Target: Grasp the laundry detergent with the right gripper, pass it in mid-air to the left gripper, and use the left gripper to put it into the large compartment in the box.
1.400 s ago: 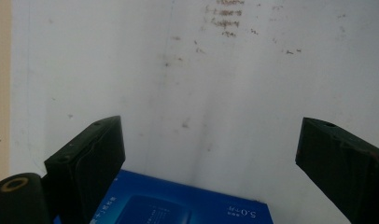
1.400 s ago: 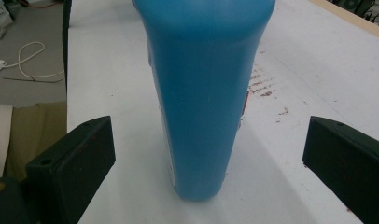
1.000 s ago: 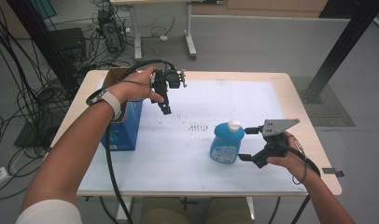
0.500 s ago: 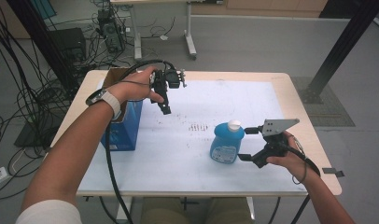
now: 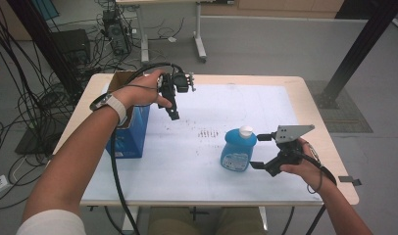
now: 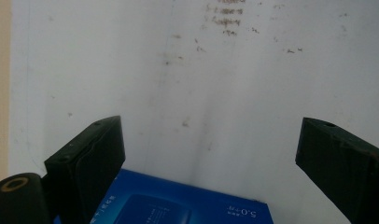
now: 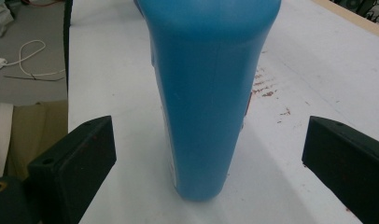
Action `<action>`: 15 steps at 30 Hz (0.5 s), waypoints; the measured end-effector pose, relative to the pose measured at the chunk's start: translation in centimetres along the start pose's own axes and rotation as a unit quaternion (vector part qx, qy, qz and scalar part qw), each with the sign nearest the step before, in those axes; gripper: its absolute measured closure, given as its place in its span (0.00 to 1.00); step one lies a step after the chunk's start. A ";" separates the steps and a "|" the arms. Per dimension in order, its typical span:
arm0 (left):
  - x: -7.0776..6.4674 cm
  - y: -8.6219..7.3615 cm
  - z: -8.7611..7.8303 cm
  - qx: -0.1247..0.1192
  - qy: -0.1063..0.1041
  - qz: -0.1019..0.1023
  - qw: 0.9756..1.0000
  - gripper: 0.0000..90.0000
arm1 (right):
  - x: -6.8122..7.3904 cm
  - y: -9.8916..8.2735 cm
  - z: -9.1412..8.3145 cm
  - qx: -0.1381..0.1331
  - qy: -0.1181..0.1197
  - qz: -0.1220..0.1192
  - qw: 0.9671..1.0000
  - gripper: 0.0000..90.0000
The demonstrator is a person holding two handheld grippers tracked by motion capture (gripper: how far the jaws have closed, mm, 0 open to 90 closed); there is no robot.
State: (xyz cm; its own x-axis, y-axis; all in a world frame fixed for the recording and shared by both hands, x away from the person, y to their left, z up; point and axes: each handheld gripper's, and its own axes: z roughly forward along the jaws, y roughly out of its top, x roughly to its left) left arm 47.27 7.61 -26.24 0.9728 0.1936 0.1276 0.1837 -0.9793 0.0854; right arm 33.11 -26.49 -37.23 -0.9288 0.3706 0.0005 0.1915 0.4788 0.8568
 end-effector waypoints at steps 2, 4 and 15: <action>0.0 0.0 0.0 0.000 0.000 0.000 1.000 0.10 | 0.0 0.0 0.0 0.001 0.000 0.000 1.000 0.03; 0.0 0.0 0.0 -0.001 0.000 0.000 1.000 0.10 | 0.0 0.0 0.0 0.001 0.000 0.000 1.000 0.03; 0.0 -0.2 0.0 -0.002 0.000 -0.002 1.000 0.09 | 0.0 0.1 0.2 0.001 0.001 -0.001 1.000 0.03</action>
State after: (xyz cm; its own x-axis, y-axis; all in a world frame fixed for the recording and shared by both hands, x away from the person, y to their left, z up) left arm 47.28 7.80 -26.28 0.9718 0.1978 0.1281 0.1874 -0.9783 0.0889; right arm 33.17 -26.32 -37.26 -0.9301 0.3673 0.0003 0.1904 0.4814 0.8556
